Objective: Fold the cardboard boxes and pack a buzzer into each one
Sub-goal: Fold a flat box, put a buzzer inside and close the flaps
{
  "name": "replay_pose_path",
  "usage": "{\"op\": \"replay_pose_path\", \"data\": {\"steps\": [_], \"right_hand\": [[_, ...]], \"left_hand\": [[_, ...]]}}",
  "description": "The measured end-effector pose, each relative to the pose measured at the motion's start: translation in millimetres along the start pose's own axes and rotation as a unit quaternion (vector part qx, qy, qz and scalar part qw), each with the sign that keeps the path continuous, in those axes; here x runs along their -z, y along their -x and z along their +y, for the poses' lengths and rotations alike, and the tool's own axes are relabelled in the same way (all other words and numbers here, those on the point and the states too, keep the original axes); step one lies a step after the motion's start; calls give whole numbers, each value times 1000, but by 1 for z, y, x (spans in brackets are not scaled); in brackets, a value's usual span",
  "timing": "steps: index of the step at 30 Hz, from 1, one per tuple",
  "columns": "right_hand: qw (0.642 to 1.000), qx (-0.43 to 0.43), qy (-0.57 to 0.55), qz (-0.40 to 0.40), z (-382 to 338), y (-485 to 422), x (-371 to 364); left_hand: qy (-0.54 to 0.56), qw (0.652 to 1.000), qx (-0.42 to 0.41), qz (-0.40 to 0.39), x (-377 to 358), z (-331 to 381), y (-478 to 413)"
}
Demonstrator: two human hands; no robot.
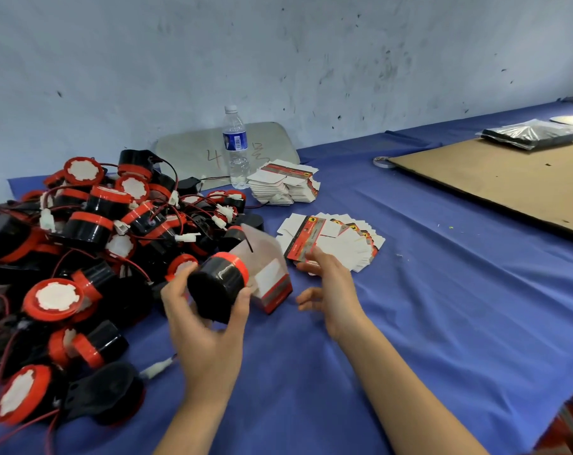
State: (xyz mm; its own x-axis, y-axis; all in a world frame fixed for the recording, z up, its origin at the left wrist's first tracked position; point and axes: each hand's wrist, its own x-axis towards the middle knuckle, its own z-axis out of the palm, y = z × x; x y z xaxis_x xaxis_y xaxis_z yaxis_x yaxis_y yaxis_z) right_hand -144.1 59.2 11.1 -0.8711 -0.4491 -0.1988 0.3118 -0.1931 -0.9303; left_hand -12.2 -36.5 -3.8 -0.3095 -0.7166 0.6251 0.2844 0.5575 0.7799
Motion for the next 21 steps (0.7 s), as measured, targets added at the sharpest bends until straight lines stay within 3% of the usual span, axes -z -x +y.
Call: {"op": "replay_pose_path", "data": {"steps": [2, 6, 10, 13, 15, 21], "right_hand": [[996, 86, -29, 21, -5, 3, 0], [959, 279, -5, -43, -6, 24, -7], [891, 408, 141, -140, 15, 47, -19], [879, 346, 219, -246, 24, 46, -26], [885, 289, 224, -287, 26, 43, -27], [942, 205, 46, -261, 16, 39, -29]], "left_hand": [[54, 998, -33, -20, -4, 7, 6], [88, 994, -50, -37, -12, 14, 10], [156, 986, 50, -25, -11, 12, 10], [143, 978, 151, -13, -6, 4, 8], [135, 976, 172, -23, -5, 1, 6], [50, 975, 170, -136, -8, -16, 5]]}}
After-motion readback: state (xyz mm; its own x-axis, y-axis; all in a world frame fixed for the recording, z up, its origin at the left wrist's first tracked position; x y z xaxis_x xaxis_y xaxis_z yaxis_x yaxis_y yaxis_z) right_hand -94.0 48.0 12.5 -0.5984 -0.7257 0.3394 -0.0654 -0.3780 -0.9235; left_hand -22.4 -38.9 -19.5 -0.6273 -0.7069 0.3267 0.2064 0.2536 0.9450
